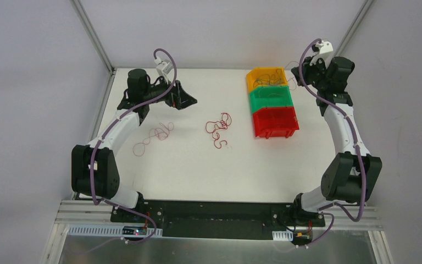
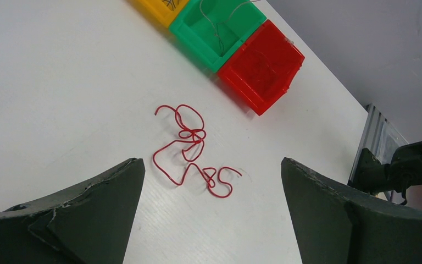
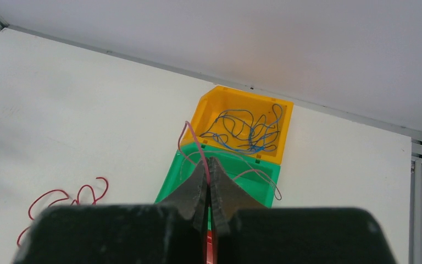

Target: Untangle the cables

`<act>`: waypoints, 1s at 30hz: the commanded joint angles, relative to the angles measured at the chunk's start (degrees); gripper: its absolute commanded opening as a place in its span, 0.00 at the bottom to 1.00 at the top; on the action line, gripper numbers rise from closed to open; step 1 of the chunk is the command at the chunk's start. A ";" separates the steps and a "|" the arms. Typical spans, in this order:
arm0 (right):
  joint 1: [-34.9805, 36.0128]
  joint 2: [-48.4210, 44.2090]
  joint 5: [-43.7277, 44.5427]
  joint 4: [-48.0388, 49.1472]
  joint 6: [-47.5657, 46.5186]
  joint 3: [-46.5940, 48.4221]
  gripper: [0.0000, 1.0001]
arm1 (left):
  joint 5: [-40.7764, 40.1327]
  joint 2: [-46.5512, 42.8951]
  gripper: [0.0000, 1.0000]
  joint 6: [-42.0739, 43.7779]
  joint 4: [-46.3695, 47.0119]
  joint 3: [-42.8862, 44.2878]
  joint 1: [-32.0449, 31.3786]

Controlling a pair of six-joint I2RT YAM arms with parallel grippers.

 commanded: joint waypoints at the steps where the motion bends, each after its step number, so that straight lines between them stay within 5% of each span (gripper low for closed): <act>1: -0.68 -4.90 -5.90 -1.75 -1.91 -1.40 0.00 | 1.04 -2.09 0.99 1.86 0.43 -0.60 0.36; 16: 2.72 14.60 -5.20 -11.76 -5.31 11.57 0.00 | 0.42 -2.59 0.99 2.28 -1.13 -2.13 0.75; 30: 4.72 27.67 -1.30 -28.89 -27.22 20.26 0.00 | 0.50 -2.07 0.99 3.69 -3.80 -3.63 2.41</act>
